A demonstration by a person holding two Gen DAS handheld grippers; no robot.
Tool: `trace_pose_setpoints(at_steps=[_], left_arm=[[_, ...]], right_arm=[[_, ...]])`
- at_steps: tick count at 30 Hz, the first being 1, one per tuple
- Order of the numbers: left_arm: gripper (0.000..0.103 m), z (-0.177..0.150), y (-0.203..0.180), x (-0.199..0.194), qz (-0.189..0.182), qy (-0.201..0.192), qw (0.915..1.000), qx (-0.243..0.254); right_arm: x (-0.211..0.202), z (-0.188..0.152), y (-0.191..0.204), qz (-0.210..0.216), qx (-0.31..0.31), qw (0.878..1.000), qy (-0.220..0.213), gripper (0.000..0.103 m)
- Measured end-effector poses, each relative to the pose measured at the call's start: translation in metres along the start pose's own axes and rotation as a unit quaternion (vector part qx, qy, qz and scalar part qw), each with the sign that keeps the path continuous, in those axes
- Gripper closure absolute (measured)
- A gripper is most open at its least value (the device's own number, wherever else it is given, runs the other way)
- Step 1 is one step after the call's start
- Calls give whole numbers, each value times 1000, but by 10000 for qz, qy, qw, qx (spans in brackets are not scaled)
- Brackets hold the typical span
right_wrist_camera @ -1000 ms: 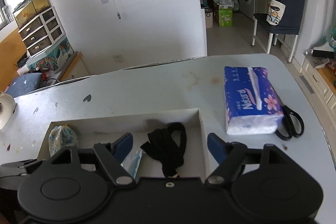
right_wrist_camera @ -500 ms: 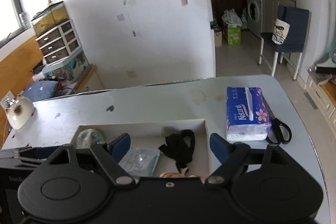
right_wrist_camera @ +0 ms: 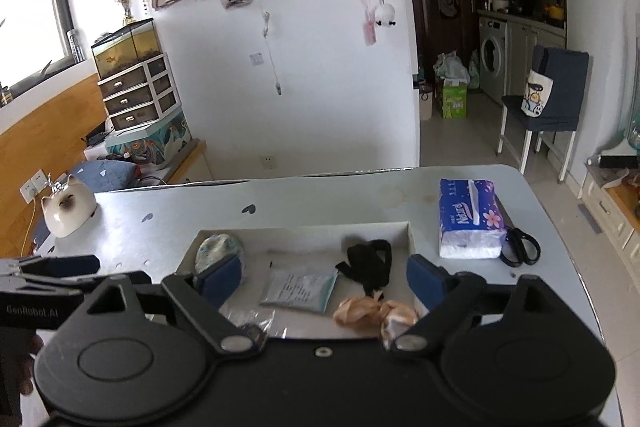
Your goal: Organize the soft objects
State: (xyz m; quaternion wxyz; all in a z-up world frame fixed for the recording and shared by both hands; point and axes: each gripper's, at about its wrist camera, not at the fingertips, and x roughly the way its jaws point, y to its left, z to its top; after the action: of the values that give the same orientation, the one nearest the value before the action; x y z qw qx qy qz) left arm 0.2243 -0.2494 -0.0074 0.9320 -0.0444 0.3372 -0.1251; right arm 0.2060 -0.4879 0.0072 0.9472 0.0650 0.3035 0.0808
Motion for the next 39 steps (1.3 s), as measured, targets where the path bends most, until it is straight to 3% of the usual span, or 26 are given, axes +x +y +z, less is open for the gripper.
trace_pose_setpoints(at_steps=[21,30,39], left_arm=[[0,-85,32,-121,64,-369,9985,410],[0,-114,41,-158,102,-505,9975,482],[0,-132,54,-185,166,-596,9971,435]], right_arm=[[-123,-104,76,-550,3,9973,-497,0],[-154,-136,98,-666,-117,9957,-634,0],[-170,-147,114,-639,-109,9952,-738,0]])
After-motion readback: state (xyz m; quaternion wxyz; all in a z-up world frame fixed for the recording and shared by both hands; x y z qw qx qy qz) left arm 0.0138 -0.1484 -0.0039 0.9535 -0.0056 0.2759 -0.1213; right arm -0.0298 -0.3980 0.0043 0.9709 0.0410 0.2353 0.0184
